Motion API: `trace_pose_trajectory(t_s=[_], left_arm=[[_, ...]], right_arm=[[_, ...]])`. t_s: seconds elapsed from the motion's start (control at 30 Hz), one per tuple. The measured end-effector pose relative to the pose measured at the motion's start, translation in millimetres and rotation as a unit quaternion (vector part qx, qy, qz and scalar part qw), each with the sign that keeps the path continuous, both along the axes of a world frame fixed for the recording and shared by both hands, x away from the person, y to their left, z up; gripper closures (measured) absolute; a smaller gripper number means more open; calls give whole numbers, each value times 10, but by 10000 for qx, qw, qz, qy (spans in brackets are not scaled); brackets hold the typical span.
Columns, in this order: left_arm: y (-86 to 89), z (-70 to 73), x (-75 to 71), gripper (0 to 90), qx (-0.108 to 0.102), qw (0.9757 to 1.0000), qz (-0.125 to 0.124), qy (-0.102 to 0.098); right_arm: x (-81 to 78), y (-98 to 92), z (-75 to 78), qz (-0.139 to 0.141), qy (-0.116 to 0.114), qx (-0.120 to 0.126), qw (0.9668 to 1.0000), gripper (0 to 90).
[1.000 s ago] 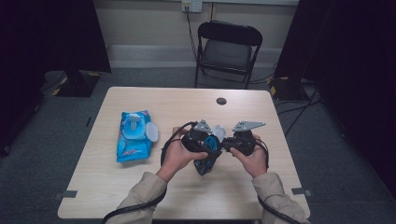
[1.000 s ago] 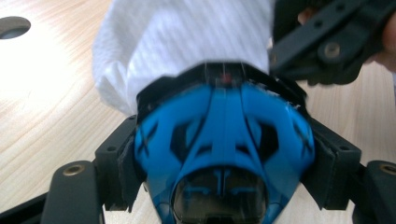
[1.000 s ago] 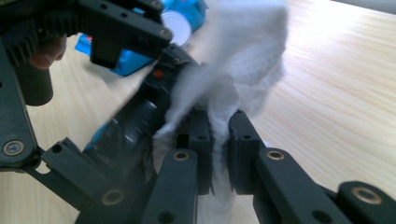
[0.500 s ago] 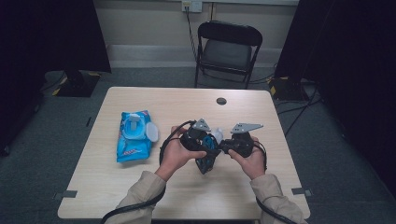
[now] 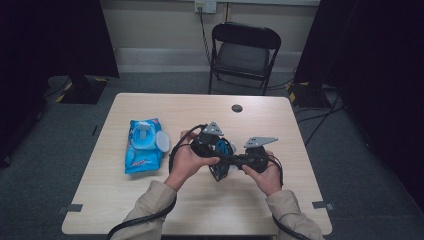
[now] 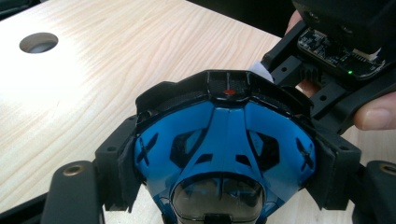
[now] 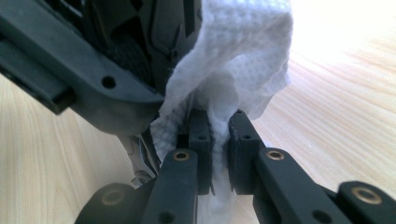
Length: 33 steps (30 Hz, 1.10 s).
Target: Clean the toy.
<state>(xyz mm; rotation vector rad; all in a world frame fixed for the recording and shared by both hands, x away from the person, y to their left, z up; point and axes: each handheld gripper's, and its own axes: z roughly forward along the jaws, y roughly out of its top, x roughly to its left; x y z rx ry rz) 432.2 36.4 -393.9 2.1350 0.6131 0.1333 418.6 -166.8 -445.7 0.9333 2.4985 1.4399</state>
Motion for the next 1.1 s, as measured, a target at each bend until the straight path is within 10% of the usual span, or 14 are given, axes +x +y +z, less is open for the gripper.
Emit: trace_pose_trajectory(t_s=[0.6,1.1], left_arm=[[81,84,-5,252,-56,10000,58,-53],[39,46,-61,253,63,9999,-88,-7]], right_arm=[[-14,-48,-103,-25,85,-208,9997,823],[54,-246,368,-351,-344,-38,9988,823]])
